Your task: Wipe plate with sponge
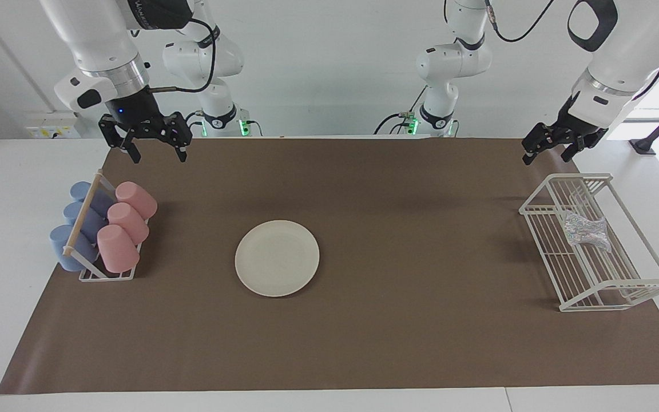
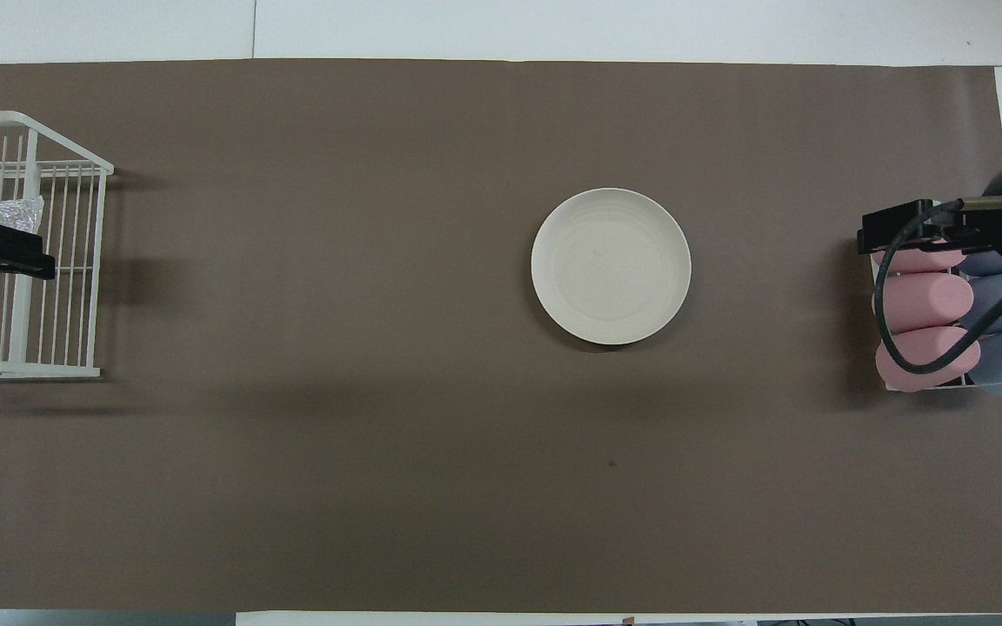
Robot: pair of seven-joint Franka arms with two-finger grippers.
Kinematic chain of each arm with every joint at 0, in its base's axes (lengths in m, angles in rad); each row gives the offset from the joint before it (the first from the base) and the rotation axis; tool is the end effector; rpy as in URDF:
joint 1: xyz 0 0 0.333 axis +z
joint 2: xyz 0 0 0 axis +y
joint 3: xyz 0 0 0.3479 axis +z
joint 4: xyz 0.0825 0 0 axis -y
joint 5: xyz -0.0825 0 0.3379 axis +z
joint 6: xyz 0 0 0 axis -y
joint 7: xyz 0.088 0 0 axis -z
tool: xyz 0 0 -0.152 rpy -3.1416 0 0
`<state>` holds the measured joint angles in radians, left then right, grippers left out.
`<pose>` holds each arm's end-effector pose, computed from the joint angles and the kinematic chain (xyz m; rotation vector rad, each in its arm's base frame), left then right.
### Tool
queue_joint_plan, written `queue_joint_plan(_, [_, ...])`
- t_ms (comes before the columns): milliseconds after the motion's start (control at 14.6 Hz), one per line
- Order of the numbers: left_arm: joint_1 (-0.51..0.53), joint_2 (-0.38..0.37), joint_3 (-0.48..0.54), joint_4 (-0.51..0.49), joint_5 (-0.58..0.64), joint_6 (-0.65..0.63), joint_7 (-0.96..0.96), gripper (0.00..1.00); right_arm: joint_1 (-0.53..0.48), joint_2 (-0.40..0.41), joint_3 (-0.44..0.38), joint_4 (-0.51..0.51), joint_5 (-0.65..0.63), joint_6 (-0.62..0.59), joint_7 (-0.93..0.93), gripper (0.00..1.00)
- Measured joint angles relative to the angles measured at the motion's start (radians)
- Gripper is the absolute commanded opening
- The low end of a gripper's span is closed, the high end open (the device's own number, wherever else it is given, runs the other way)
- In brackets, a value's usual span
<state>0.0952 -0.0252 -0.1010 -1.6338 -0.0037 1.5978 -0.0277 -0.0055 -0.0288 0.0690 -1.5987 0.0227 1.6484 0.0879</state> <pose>0.5009 -0.0041 0.5995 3.1404 0.0346 -0.0172 0.5087 0.0362 0.6213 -3.1125 0.0393 -0.1193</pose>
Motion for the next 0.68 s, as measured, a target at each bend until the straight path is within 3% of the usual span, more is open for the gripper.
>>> queue_joint_plan(410, [-0.032,0.027,-0.003,-0.084,0.262,0.102,-0.055,1.0,-0.003,0.0,-0.004,0.001,0.0,0.0,0.01,1.0])
queue_joint_plan(684, [-0.072,0.117,-0.004,-0.093,0.456,0.151,-0.11,1.0,-0.003,0.0,-0.005,0.001,0.0,0.0,0.091,1.0])
